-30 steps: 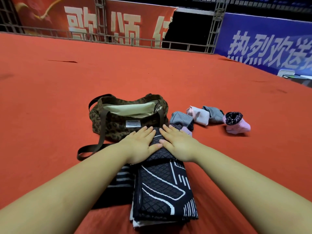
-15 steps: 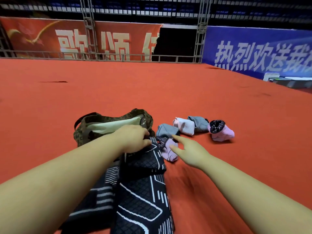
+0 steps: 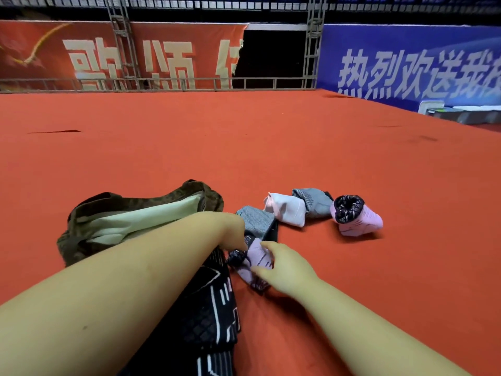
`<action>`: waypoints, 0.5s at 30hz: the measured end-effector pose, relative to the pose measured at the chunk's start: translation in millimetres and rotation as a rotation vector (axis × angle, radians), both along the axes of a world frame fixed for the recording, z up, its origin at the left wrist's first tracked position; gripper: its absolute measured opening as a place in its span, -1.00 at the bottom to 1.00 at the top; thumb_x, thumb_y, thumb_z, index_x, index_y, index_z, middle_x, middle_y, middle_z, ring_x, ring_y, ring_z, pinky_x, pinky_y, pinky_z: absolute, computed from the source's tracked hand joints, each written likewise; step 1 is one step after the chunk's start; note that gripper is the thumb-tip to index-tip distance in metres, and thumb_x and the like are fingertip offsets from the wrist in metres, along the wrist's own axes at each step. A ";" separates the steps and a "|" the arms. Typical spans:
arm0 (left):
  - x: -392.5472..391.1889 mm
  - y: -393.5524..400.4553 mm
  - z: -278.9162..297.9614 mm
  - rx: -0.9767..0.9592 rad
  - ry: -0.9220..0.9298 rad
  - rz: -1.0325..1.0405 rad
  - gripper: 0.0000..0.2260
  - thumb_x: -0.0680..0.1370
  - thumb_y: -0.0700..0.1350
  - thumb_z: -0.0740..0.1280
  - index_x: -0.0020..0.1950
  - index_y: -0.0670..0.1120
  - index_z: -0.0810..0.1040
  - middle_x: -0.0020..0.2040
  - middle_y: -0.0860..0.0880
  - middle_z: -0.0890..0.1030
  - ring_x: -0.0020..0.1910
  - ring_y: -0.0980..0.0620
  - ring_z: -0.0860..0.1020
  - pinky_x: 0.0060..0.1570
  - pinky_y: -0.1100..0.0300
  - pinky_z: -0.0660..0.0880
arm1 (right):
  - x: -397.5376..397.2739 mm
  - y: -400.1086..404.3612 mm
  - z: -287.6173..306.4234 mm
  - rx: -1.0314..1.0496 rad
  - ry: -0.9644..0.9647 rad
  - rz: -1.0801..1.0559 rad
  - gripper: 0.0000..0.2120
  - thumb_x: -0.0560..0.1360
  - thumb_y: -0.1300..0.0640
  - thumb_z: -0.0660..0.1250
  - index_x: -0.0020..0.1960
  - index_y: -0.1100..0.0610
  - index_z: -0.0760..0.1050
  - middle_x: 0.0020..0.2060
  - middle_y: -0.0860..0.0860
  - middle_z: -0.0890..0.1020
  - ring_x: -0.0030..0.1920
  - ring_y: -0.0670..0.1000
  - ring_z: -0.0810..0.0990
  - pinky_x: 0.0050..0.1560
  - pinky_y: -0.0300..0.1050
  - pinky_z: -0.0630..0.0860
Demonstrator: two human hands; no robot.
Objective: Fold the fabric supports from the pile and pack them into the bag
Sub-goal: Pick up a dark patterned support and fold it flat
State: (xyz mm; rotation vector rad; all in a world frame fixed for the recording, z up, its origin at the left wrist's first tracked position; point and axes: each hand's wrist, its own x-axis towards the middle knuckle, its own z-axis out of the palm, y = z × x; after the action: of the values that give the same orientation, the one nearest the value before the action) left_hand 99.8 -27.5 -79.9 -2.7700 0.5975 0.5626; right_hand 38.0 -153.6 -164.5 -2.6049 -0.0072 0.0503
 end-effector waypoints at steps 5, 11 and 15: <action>15.5 -12.2 -9.3 0.118 0.110 0.035 -0.69 0.59 0.02 0.24 -0.05 -0.23 0.60 -0.12 -0.13 0.67 -0.52 0.06 0.44 -0.70 0.41 0.25 | 10.3 7.0 -18.4 0.010 -0.059 -0.042 -0.49 0.46 -0.07 0.34 0.36 0.03 0.35 0.27 0.01 0.47 0.25 0.07 0.45 0.17 -0.09 0.41; 6.9 -18.7 -12.9 0.097 0.101 -0.003 -0.67 0.59 -0.05 0.26 0.21 -0.27 0.55 0.18 -0.20 0.59 -0.35 -0.06 0.41 -0.70 0.41 0.23 | 5.6 9.9 -17.7 0.063 -0.124 -0.150 -0.83 0.52 0.03 0.29 0.08 0.02 0.48 0.07 0.00 0.61 0.10 0.10 0.53 -0.05 -0.11 0.39; 3.7 -13.9 -6.8 0.027 0.053 -0.002 -0.79 0.57 -0.07 0.26 -0.05 -0.18 0.60 -0.14 -0.17 0.58 -0.25 -0.03 0.41 -0.46 0.20 0.28 | -3.6 8.4 -2.7 0.168 -0.139 -0.198 -0.93 0.52 0.05 0.30 -0.04 0.03 0.49 -0.04 0.01 0.64 0.01 0.08 0.56 -0.10 -0.12 0.38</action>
State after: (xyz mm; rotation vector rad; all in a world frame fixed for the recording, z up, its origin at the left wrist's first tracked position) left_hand 103.5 -41.4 -86.6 -2.7366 0.5991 0.6406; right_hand 34.5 -145.2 -167.2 -2.4232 0.1890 -0.1942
